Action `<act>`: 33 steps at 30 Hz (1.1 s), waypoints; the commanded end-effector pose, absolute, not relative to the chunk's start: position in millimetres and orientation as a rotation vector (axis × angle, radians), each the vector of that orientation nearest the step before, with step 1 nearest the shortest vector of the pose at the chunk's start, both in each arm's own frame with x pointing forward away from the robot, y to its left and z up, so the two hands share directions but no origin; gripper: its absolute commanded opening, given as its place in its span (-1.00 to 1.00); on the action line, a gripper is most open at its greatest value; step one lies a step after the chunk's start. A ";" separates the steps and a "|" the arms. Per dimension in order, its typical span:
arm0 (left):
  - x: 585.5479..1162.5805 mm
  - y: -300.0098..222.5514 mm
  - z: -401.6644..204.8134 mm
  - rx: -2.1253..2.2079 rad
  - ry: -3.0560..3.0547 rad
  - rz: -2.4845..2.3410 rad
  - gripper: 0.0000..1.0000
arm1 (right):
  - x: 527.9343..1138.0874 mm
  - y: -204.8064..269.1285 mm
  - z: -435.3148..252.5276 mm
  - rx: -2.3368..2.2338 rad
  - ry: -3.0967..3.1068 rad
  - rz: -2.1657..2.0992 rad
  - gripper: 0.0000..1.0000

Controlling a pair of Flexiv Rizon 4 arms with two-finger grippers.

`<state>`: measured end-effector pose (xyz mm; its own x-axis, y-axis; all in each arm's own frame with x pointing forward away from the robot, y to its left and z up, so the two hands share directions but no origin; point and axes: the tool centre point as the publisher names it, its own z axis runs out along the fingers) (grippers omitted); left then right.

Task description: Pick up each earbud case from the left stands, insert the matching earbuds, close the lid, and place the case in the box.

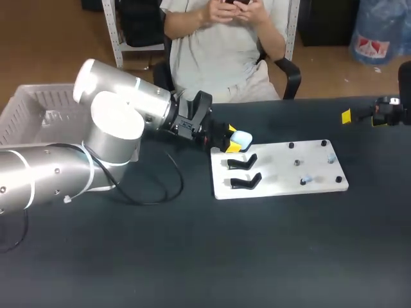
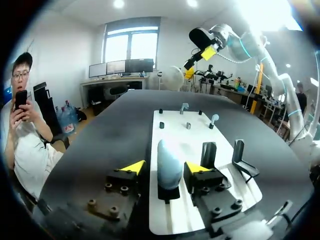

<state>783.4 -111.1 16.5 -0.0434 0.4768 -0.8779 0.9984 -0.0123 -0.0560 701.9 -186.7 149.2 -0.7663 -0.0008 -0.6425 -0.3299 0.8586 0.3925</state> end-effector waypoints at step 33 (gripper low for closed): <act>754.0 -95.2 80.1 1.433 1.453 -1.015 -1.00 | 701.5 -186.8 149.6 -0.239 2.372 0.652 1.00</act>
<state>783.7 -104.9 68.4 -0.0039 0.3444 -0.9388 0.9988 -0.0447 -0.0206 701.9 -186.7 149.2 -0.7663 -0.0008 -0.6425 -0.3299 0.8586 0.3925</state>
